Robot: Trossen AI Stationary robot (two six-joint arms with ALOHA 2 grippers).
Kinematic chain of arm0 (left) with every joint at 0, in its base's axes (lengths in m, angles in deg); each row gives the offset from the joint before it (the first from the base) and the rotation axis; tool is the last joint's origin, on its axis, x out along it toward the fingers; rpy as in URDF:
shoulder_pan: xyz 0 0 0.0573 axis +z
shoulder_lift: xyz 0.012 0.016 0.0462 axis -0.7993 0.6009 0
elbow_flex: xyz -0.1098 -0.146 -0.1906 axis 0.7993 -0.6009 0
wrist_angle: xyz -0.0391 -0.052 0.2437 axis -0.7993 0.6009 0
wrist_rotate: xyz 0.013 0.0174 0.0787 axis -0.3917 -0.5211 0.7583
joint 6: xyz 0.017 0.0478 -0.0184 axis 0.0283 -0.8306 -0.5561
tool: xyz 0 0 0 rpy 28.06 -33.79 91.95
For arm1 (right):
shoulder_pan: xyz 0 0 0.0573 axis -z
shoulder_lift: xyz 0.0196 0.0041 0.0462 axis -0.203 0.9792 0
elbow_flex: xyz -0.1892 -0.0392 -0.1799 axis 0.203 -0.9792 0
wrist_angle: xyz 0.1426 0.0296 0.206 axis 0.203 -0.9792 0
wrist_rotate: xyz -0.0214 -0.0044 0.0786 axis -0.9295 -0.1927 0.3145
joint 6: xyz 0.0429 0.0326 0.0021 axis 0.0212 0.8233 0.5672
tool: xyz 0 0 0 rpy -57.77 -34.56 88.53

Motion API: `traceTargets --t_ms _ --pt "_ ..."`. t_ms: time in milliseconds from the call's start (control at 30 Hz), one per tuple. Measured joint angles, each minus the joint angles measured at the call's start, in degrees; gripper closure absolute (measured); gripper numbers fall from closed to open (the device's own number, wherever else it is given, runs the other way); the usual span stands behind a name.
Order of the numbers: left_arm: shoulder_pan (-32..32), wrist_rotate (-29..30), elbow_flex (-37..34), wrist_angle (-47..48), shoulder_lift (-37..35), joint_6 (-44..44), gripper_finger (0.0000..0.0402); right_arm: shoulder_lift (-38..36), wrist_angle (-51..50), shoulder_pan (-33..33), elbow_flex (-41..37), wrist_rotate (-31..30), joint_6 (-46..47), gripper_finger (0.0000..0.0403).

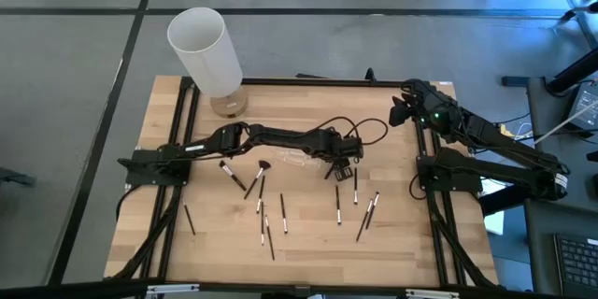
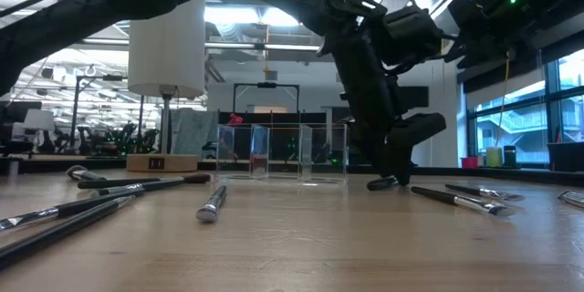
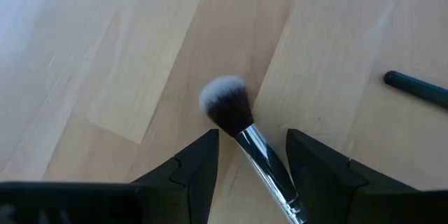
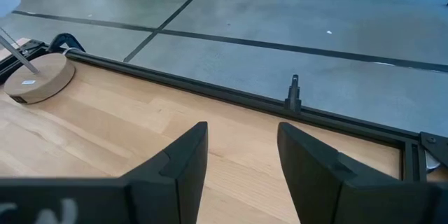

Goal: Put items in baskets/containers
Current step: Put the black powder brush into the transparent organizer

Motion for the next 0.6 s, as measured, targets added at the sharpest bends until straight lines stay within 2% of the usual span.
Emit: traceTargets --t_ms 333,600 --pt "0.0 -1.7 -0.1 -3.5 0.1 -2.5 0.0332 0.0 -0.2 0.0 0.0 0.0 0.0 0.0231" --pt "0.2 0.3 3.0 -5.1 -0.5 -4.9 0.0344 0.0 1.4 0.0 0.0 -0.1 -1.8 0.0231"
